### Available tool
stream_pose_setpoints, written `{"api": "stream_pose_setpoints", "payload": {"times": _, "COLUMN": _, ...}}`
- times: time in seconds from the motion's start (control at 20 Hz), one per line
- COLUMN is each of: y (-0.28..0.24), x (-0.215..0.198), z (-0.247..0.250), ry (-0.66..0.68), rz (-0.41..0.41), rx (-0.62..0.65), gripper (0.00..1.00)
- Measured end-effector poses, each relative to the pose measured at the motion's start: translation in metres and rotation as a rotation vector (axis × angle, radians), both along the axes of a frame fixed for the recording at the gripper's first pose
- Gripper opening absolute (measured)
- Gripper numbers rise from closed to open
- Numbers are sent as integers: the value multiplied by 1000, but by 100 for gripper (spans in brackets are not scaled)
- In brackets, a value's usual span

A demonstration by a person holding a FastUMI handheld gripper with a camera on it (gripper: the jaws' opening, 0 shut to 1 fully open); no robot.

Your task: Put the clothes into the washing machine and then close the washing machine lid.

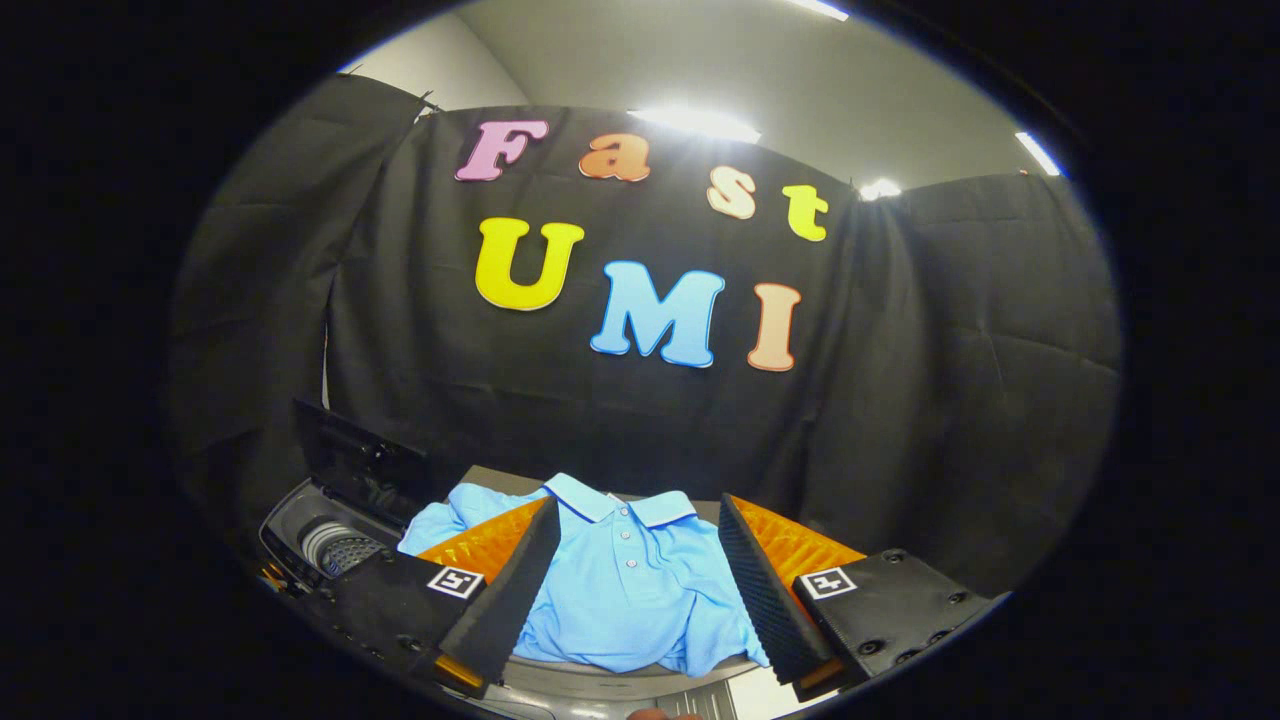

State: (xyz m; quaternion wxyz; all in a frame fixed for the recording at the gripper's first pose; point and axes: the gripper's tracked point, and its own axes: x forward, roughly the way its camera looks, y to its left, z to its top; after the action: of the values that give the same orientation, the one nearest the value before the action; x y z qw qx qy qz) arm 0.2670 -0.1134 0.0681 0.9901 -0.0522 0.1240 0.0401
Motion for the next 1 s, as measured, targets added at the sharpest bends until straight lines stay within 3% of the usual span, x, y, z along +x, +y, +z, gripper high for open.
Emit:
{"api": "stream_pose_setpoints", "payload": {"times": 0.55, "y": 12, "x": 74, "z": -65, "ry": 229, "rz": 52, "rx": 3, "gripper": 99}}
{"api": "stream_pose_setpoints", "payload": {"times": 1.0, "y": 16, "x": 90, "z": -122, "ry": 379, "rz": 71, "rx": -2, "gripper": 99}}
